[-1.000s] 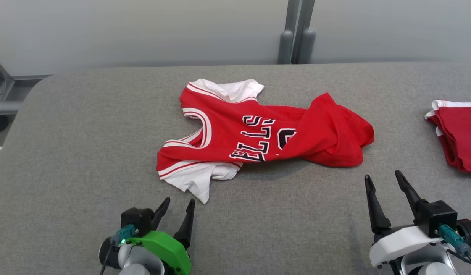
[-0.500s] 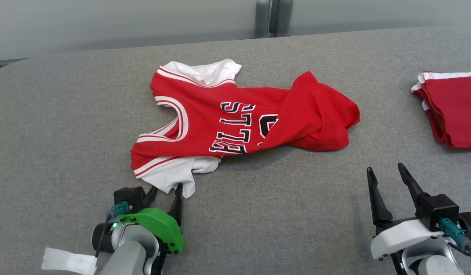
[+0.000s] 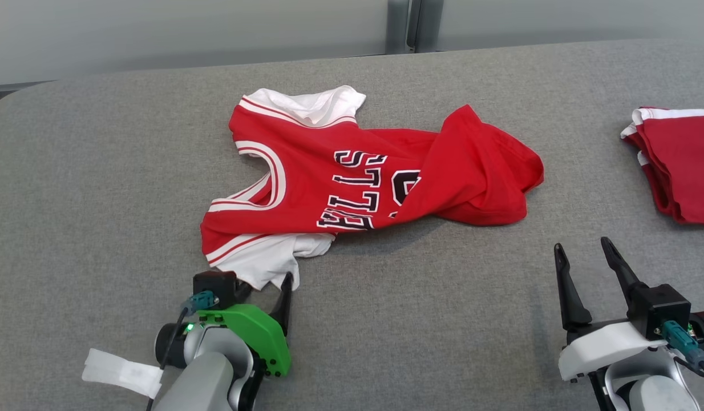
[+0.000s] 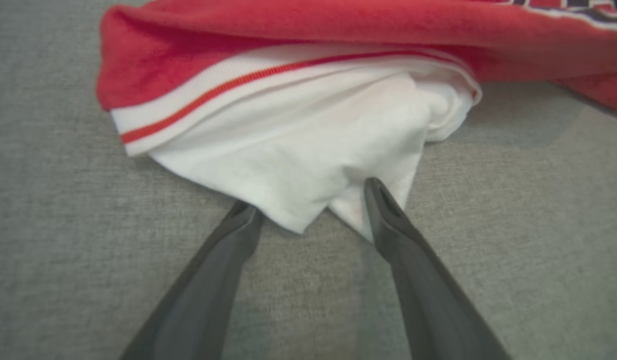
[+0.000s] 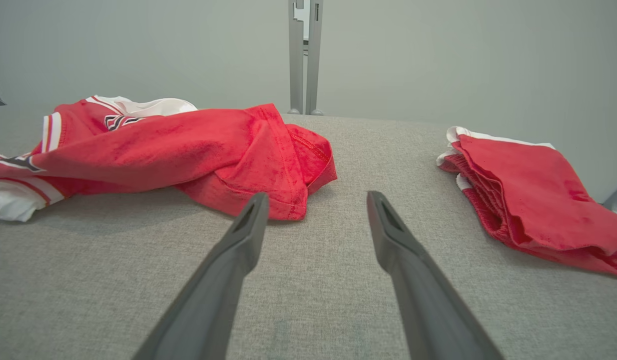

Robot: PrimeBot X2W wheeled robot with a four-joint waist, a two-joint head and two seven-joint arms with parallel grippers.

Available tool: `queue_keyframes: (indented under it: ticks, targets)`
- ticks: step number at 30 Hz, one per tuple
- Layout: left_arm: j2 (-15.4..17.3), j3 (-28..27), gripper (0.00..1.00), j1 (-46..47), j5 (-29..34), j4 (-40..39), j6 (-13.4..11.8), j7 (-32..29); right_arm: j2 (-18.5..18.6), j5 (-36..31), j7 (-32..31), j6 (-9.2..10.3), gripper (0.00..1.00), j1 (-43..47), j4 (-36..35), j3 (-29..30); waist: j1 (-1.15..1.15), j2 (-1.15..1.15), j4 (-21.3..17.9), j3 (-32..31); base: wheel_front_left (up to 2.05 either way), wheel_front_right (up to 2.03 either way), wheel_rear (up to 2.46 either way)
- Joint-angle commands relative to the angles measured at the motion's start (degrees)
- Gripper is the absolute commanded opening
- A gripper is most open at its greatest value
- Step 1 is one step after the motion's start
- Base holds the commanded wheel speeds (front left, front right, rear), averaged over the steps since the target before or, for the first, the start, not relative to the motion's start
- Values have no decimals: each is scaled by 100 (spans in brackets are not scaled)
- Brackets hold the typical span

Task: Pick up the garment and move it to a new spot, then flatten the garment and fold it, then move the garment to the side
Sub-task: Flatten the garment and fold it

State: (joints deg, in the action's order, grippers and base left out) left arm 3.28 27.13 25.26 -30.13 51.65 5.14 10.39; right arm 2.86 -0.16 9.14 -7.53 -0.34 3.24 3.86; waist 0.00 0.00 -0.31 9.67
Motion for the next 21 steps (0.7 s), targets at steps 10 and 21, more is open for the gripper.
queue_keyframes:
  ticks: [10,21]
  targets:
    - [-43,576,85,-82,-446,-122,-217,-160,19,-265,-479,8,100,-363,365,100,0,0,79,-18,0,0,0]
    - [-41,760,59,156,-713,-33,-249,-65,8,-215,-1119,8,100,-1428,1703,236,0,0,194,120,0,0,0]
